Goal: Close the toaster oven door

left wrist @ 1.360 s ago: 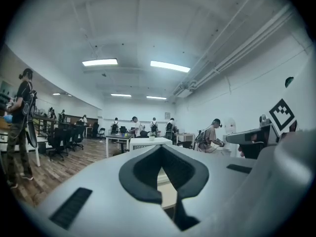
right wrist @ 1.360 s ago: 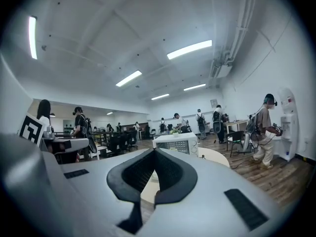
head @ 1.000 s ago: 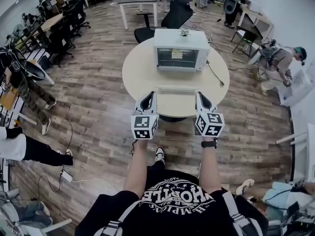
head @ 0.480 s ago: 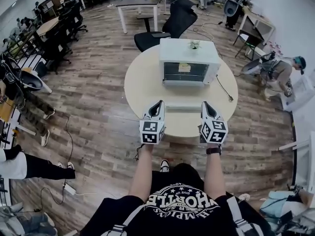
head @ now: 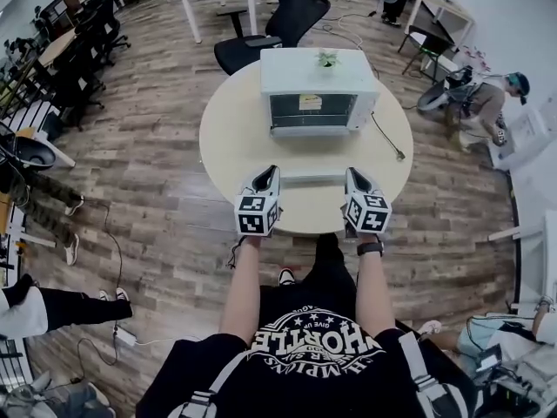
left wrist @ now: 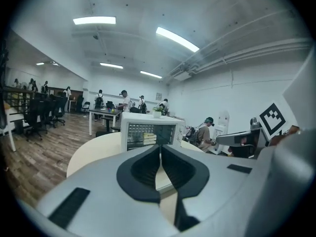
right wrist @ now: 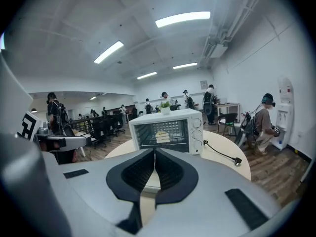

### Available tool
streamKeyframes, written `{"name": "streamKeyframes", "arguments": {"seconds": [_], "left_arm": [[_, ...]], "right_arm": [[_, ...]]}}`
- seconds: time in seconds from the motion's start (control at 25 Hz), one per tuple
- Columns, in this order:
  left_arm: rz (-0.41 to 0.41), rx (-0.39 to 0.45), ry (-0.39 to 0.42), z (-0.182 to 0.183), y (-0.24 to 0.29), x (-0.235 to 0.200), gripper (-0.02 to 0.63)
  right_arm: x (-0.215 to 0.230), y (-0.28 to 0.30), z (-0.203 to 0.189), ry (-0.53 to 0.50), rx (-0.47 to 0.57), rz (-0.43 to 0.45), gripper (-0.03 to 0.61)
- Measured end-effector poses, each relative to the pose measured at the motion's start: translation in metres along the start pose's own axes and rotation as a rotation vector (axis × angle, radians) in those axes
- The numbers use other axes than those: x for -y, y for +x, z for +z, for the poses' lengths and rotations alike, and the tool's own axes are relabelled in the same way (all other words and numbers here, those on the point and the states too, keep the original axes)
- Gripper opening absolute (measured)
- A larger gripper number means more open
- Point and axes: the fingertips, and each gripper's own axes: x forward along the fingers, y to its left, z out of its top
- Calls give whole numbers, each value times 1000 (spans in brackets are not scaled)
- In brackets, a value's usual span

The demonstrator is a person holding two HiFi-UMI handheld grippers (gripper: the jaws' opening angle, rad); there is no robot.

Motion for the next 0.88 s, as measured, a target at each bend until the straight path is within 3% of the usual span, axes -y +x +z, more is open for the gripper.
{"name": "streamKeyframes", "arguments": {"seconds": [0.24,0.88], "left_arm": [[31,-73,-96,-48,32,-10,28],[95,-297,-125,-142,78,-26,84]], "right_arm": [[27,27,-43,-6,-115,6,52],[80,71,-121,63,-296,-15,112]]}}
